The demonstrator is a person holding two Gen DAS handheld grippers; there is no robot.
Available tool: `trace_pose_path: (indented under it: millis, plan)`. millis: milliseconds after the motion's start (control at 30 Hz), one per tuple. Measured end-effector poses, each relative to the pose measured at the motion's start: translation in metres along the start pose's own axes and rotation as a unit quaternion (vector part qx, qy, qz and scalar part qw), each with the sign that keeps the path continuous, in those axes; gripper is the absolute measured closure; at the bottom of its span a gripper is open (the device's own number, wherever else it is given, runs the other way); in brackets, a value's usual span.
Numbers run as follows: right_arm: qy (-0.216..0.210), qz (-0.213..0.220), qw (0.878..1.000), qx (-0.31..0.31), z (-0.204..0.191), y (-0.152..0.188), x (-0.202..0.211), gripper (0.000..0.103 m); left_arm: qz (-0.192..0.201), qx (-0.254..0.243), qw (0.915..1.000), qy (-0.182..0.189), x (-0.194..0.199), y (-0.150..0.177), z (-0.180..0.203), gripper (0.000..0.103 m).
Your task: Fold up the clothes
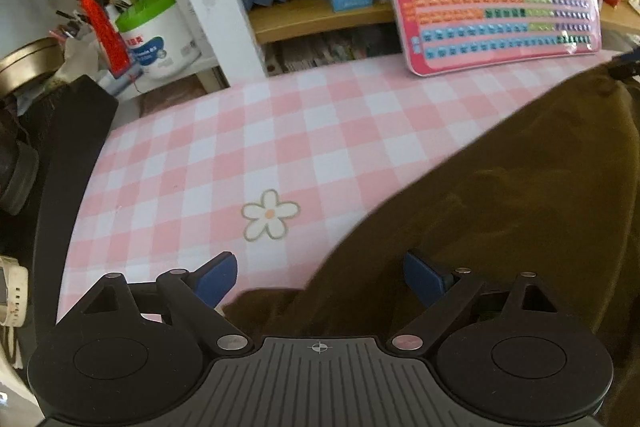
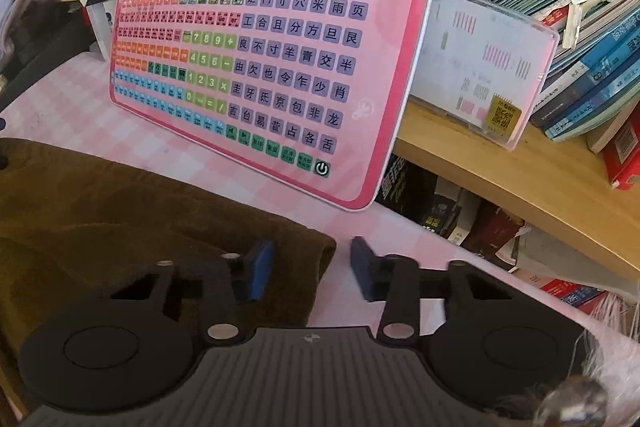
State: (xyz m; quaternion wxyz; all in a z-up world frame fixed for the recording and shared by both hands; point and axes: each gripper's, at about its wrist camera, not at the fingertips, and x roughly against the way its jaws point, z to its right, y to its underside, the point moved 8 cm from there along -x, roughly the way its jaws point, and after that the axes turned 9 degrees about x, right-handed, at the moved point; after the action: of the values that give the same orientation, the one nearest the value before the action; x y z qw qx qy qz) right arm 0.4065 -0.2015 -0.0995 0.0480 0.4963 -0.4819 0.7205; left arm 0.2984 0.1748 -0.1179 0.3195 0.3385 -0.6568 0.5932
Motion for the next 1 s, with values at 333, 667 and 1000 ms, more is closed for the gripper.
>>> trace_pose_path:
  millis: [333, 667, 1000]
  plan:
    - [0.036, -0.006, 0.999, -0.016, -0.007, -0.006, 0.019, 0.094, 0.027, -0.019, 0.9985, 0.044, 0.014, -0.011, 0.020, 0.101]
    - [0.155, 0.129, 0.979, -0.039, -0.029, -0.009, 0.166, 0.095, 0.176, -0.052, 0.9784, 0.095, 0.124, -0.017, 0.038, 0.102]
    - [0.197, 0.138, 0.963, -0.124, -0.134, 0.100, 0.297, 0.095, 0.184, -0.021, 0.9671, 0.174, 0.193, 0.082, 0.045, 0.101]
